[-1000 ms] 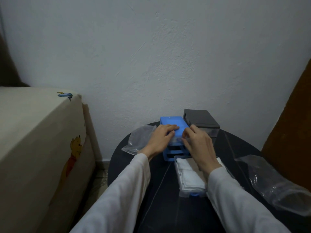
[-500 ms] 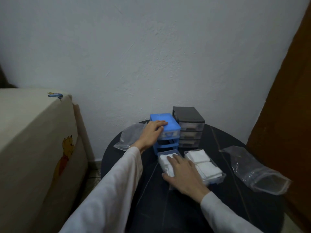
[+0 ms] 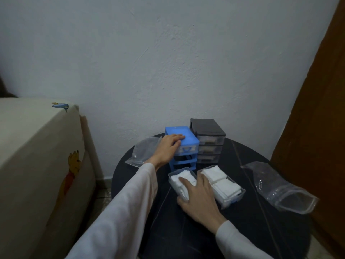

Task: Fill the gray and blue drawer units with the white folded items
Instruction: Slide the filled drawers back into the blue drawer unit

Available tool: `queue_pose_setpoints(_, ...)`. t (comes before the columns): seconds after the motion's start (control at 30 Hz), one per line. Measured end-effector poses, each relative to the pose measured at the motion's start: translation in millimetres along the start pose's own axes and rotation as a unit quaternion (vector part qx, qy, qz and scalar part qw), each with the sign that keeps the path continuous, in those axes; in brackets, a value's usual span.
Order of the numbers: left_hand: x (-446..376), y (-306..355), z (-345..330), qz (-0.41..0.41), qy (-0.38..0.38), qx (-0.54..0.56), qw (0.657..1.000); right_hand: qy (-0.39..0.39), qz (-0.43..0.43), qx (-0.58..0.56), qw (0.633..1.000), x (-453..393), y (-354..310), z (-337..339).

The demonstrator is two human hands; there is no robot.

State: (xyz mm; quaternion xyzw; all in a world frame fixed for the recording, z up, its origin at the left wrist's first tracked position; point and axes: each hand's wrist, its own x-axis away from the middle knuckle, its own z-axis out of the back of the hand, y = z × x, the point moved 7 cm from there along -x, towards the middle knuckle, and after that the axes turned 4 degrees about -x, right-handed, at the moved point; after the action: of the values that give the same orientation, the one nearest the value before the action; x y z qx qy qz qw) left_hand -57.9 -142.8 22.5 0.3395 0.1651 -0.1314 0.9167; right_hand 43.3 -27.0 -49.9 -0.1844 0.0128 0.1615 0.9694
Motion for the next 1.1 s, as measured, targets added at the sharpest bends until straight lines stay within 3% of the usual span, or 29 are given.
queue_pose_setpoints(0.27, 3.7, 1.6, 0.8, 0.0, 0.001, -0.005, 1.0, -0.023, 0.013, 0.015, 1.0, 7.4, -1.9, -2.2)
queue_pose_setpoints(0.53, 3.1, 1.5, -0.4, 0.0, 0.002, -0.012, 1.0, 0.04, -0.061, -0.002, 0.997, -4.1, 21.6, 28.5)
queue_pose_setpoints(1.1, 8.3, 5.8, 0.6, -0.001, 0.006, 0.004, 1.0, 0.096, -0.039, 0.073, 0.992, -29.5, -1.9, 34.5)
